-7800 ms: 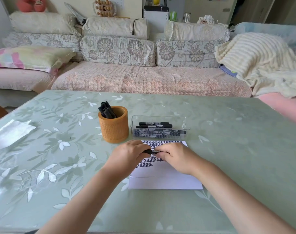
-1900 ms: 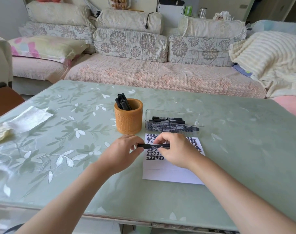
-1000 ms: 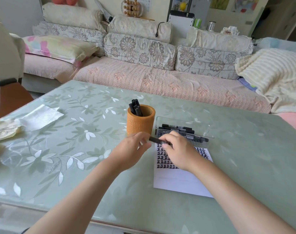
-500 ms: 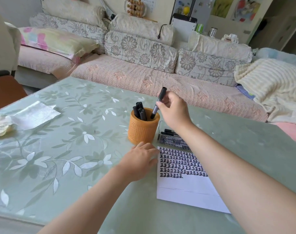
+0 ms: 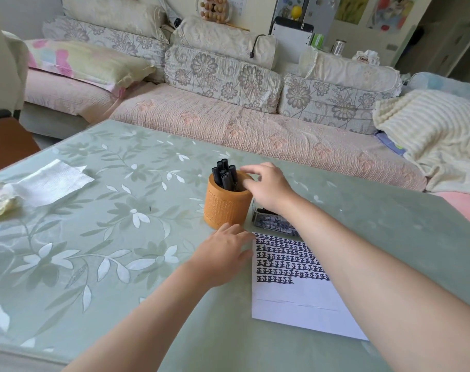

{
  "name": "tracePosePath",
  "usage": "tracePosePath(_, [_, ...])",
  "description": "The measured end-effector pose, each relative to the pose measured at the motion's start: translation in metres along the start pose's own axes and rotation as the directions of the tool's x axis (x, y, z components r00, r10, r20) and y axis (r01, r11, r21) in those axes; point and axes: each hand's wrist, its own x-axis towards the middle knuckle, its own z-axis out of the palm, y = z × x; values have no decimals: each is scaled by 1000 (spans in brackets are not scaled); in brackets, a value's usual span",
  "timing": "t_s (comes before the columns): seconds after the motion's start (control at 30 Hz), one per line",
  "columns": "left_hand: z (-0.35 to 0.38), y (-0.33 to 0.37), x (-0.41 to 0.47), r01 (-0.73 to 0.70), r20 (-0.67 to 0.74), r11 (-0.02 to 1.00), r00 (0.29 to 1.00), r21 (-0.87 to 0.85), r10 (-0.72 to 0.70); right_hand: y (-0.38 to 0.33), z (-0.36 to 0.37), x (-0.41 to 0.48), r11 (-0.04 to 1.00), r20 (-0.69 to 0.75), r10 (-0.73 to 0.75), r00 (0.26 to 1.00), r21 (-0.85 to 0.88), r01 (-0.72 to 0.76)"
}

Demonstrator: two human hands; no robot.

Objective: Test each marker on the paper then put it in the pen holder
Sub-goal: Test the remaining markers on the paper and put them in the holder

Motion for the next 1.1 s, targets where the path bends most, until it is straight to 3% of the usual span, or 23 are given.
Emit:
tracePosePath(0.1, [1, 1, 1, -3, -4, 1000, 1000, -5, 3, 26, -12, -11, 999, -50, 38, 998, -17, -38])
tracePosePath(0.2, [3, 2, 3, -13, -3, 1000, 1000, -2, 13, 55, -19, -22, 977, 32, 107, 994, -187, -99])
tracePosePath(0.3, [7, 3, 4, -32, -11, 999, 999, -1, 32, 73, -22, -27, 940, 125, 99, 987, -336, -51])
tracePosePath(0.47, [12, 1, 4, -39, -1, 999, 999, 22, 39, 71, -24, -13, 914, 244, 82, 966, -406, 24])
tracePosePath(0.73, [11, 0, 4, -29, 28, 999, 999, 17, 29, 69, -16, 2, 816, 278, 64, 958, -568, 110])
tracePosePath(1.1, [10, 1, 5, -28, 8, 1000, 1000, -10, 28, 56, -27, -41, 806, 164, -220, 962, -525, 274])
